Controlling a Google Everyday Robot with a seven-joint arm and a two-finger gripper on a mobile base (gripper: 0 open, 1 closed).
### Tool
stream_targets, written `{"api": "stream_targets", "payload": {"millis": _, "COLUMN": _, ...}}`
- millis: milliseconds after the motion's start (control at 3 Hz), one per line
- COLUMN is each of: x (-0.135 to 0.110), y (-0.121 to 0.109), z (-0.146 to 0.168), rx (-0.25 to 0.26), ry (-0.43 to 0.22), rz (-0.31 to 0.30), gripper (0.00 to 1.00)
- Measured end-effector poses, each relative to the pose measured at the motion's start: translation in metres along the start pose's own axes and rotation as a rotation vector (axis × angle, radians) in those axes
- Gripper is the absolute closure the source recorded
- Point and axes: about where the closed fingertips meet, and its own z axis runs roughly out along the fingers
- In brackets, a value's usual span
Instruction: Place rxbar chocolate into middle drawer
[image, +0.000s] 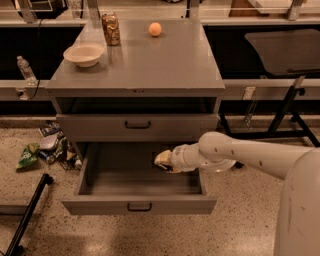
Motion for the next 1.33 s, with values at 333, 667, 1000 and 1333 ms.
{"api": "stream_targets", "payload": {"millis": 333, "x": 0.015, "y": -0.015, "z": 0.057, "rx": -0.068, "ry": 0.046, "rz": -0.021, "gripper": 1.00}}
{"api": "stream_targets", "payload": {"millis": 667, "x": 0.021, "y": -0.021, "z": 0.096, "rx": -0.090, "ry": 0.060, "rz": -0.048, "gripper": 0.86}}
{"api": "stream_targets", "payload": {"millis": 1000, "x": 0.019, "y": -0.028, "z": 0.113, "rx": -0.086, "ry": 0.038, "rz": -0.042, "gripper": 0.63}}
{"api": "stream_targets", "payload": {"millis": 1333, "x": 0.013, "y": -0.034, "z": 0.106, "rx": -0.069, "ry": 0.020, "rz": -0.025, "gripper": 0.39}}
